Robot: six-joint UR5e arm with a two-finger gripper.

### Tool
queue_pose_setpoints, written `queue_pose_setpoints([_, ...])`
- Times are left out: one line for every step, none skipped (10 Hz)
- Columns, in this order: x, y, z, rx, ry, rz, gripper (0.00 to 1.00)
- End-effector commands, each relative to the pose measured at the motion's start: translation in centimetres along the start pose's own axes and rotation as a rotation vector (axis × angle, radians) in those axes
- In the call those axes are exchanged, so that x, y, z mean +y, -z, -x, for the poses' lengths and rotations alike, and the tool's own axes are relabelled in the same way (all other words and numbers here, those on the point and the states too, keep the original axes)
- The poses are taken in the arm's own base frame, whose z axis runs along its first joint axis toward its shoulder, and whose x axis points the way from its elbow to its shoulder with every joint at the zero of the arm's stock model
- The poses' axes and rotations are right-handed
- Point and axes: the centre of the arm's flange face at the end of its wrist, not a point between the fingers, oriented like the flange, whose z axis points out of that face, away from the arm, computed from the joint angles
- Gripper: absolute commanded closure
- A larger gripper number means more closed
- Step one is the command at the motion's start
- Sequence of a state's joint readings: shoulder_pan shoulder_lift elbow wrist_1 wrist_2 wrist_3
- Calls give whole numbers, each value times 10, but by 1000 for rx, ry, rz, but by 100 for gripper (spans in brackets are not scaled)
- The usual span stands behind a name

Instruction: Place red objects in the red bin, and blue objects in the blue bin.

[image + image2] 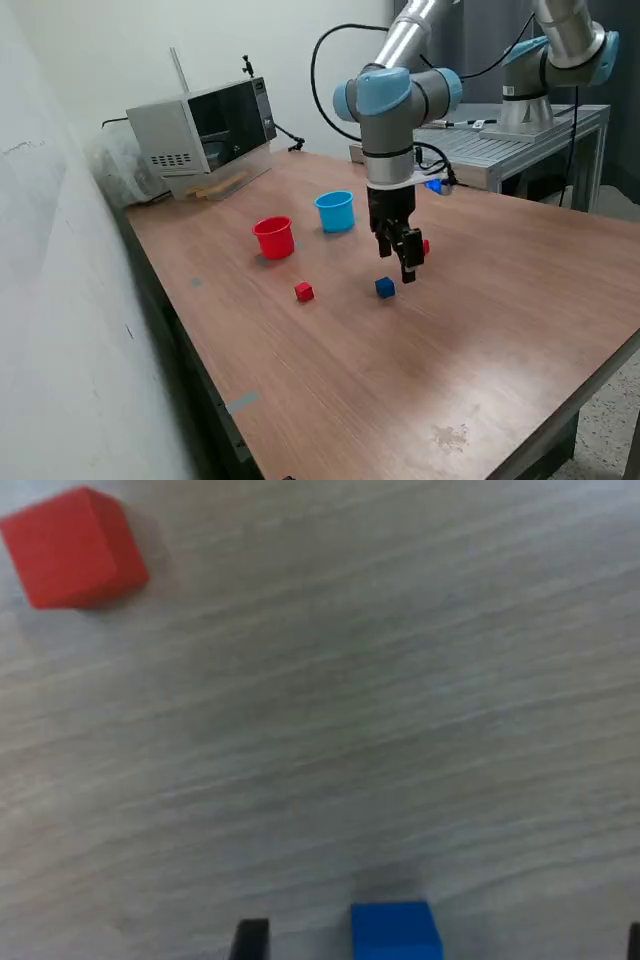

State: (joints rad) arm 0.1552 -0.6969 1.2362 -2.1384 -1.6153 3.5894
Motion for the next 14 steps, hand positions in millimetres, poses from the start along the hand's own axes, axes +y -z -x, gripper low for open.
queue_pose_setpoints([7,-16,0,-2,37,-5,0])
queue_pose_setpoints([12,-20,5,-4,52,-8,0])
queue_pose_setpoints([15,-21,9,-2,69,-4,0])
queue_pose_setpoints([17,-21,11,-2,84,1,0])
queue_pose_setpoints([19,-22,15,-4,93,1,100])
queue_pose_setpoints([20,-22,17,-4,121,-1,100])
queue_pose_setpoints([20,-25,20,-8,123,-4,100])
queue_pose_setpoints([20,-25,21,-7,124,-6,100])
queue_pose_setpoints([20,-25,21,-5,141,-7,100])
queue_pose_setpoints([17,-24,17,-5,181,-7,100])
queue_pose_setpoints([15,-21,13,-3,211,-2,100])
queue_pose_setpoints([15,-8,13,1,228,11,100])
queue_pose_setpoints([13,29,14,14,238,50,100])
queue_pose_setpoints([5,66,21,19,255,79,100])
